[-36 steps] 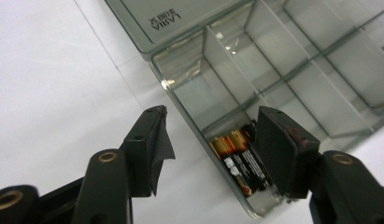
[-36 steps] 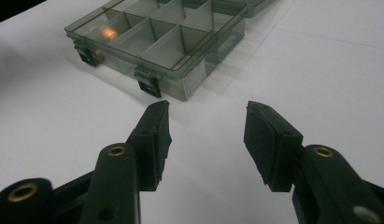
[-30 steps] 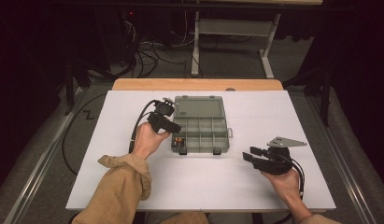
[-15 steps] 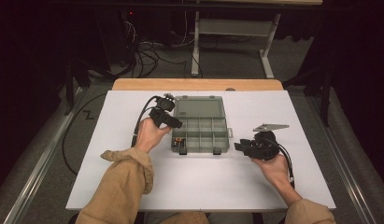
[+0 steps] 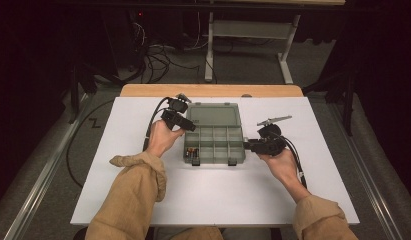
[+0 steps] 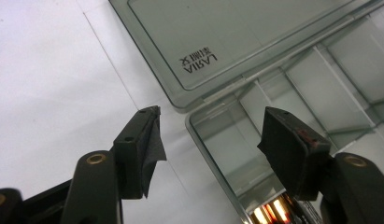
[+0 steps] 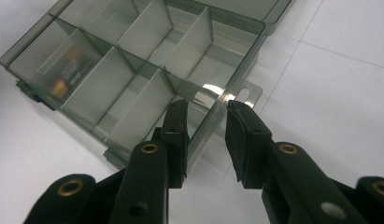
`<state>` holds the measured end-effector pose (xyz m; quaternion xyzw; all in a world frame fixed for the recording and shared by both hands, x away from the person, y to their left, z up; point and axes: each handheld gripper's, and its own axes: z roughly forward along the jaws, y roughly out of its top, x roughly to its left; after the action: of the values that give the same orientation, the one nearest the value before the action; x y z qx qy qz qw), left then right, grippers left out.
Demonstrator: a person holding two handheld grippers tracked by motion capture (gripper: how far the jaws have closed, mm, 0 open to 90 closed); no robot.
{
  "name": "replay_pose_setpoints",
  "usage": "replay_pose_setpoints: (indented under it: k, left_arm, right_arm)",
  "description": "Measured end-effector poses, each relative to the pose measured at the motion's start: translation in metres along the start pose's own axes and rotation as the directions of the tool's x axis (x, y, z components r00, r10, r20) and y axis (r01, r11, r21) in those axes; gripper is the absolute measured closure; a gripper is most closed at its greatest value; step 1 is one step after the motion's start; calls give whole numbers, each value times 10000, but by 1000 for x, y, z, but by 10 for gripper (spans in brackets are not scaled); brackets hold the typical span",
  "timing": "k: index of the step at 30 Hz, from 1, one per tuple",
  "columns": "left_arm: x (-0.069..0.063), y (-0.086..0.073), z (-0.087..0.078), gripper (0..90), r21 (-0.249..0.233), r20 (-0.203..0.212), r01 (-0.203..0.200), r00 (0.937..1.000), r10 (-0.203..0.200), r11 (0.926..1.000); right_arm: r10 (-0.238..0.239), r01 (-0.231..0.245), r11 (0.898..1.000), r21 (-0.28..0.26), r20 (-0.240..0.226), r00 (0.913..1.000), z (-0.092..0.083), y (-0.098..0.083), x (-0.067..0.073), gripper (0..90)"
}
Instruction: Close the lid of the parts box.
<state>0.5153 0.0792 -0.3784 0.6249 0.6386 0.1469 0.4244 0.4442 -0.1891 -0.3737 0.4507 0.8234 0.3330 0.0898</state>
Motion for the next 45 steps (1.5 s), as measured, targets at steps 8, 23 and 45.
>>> replay_pose_setpoints:
  k: [8,23,45]
  left_arm:
    - [5,1,11,377,1,-165,116,9998,-116,9999]
    - [16,6,19,381,-46,-166,740,9971,-740,9973]
    - [24,29,54,395,708,-118,2378,9713,-2376,9687]
  right_arm:
    - [353,-360,9967,727,97,9993,15,16,-2,714]
    - [765,-842,9845,1541,549,9956,28,29,-1,692]
    - [843,-934,9817,1657,616,9945,29,30,-1,696]
